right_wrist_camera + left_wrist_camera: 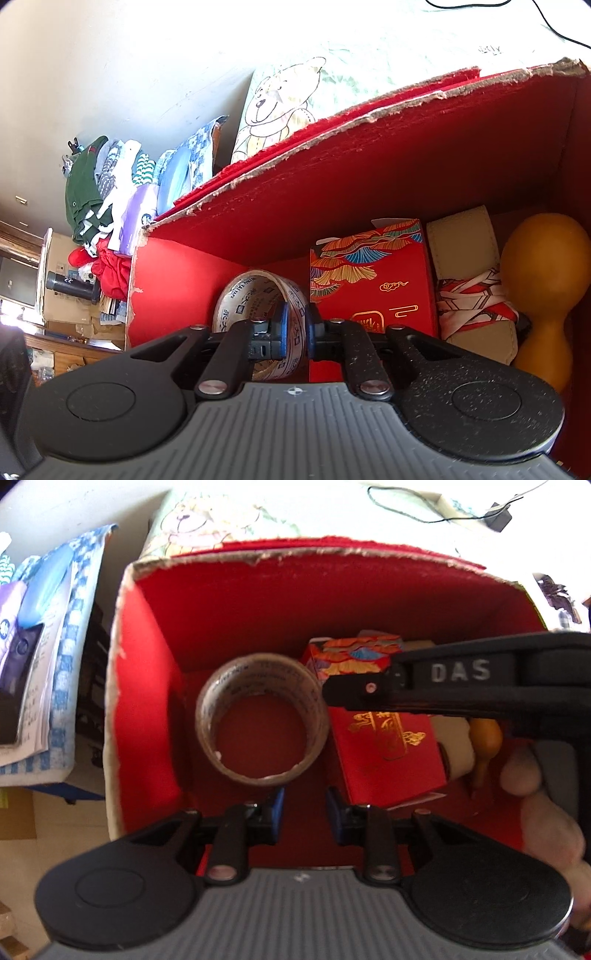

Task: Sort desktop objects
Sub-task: 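Open both grippers to release the tape roll in the box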

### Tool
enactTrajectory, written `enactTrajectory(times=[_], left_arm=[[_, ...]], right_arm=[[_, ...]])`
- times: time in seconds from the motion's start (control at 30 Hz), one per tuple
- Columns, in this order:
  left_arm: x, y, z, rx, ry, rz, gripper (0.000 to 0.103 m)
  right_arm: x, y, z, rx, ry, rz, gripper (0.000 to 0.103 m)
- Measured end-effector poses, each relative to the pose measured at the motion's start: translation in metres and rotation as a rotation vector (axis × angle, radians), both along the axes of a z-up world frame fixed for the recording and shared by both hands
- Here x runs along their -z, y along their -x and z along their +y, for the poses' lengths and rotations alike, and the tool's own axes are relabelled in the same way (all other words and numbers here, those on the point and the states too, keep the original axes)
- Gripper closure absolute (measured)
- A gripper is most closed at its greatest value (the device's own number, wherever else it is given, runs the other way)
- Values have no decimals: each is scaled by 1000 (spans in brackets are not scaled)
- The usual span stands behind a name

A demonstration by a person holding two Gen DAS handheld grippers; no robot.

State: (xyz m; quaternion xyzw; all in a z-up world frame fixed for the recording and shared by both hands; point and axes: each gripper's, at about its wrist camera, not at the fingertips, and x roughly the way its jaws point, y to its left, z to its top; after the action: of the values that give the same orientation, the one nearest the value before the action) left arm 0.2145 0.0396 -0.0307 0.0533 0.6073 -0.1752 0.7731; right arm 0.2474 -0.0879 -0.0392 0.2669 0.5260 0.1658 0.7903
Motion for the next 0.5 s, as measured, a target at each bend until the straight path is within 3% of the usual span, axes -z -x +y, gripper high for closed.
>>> enactTrajectory(times=[0.3, 0.5], left_arm=[[9, -11, -8, -21, -60, -20, 71], [10, -10, -7, -37, -51, -32, 69]], right_arm=[[1, 1, -4, 17, -12, 9, 90], [2, 0, -4, 18, -13, 20, 89]])
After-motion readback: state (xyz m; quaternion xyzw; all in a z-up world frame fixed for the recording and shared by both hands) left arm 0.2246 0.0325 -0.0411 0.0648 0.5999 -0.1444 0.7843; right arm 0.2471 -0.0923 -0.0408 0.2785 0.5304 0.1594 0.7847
